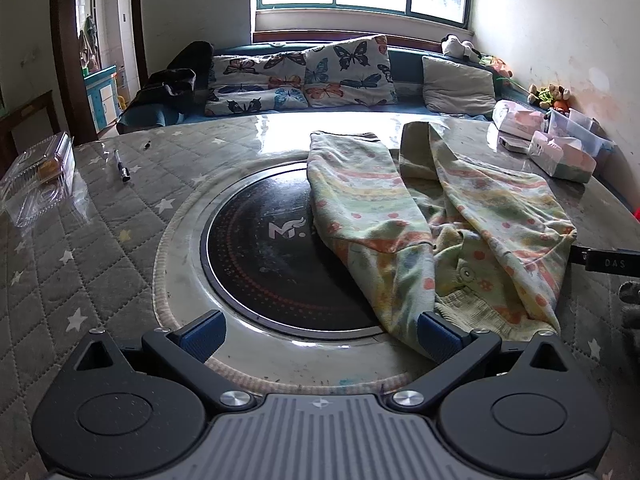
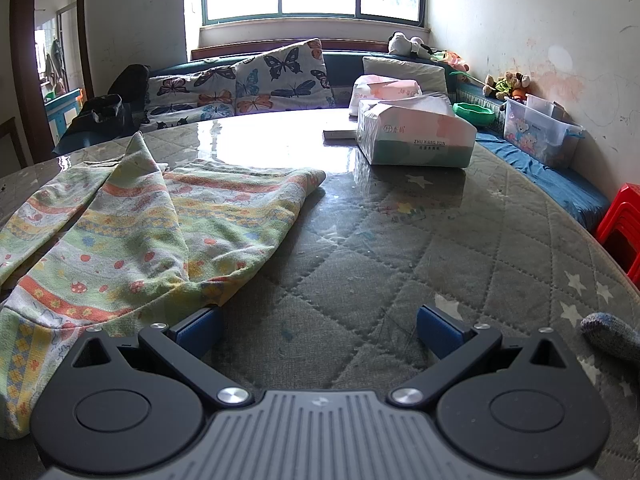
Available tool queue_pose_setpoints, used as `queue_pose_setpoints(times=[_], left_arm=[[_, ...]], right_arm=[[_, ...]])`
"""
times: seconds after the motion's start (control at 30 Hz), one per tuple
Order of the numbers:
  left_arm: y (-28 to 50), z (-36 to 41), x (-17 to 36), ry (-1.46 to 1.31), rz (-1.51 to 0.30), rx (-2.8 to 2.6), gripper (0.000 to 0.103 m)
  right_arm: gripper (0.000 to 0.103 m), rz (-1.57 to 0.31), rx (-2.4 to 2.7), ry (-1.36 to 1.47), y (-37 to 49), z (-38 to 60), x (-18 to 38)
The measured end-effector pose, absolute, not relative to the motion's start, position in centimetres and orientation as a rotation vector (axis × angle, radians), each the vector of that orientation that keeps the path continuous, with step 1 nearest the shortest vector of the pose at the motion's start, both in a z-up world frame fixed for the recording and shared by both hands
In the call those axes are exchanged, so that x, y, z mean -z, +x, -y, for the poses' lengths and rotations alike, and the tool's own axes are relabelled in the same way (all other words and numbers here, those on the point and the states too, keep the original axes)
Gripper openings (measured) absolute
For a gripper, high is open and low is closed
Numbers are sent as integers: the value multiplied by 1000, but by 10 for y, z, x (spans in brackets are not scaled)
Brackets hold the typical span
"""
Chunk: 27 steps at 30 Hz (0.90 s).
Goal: Fold clothes
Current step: 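Move both grippers toward the crumpled pastel striped shirt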
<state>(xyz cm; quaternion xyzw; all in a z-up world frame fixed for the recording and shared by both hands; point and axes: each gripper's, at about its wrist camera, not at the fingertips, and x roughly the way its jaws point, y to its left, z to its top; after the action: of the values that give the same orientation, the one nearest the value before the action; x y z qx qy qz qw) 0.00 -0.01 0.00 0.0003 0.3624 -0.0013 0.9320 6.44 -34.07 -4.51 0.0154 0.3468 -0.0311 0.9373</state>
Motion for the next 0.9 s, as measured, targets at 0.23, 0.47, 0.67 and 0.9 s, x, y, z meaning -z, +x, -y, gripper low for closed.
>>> queue_pose_setpoints(times=[0.23, 0.47, 0.67, 0.9], left_arm=[[-1, 7, 2, -6, -747, 5, 103], [4, 6, 0, -24, -762, 17, 103], [5, 7, -2, -28, -763, 23, 103], [1, 8, -2, -27, -762, 29, 103]], right_arm=[[103, -706, 64, 30, 65, 341, 43], [103, -709, 66, 25, 65, 342, 45], [99, -708, 60, 22, 64, 338, 43], [92, -720, 22, 23, 59, 334, 37]])
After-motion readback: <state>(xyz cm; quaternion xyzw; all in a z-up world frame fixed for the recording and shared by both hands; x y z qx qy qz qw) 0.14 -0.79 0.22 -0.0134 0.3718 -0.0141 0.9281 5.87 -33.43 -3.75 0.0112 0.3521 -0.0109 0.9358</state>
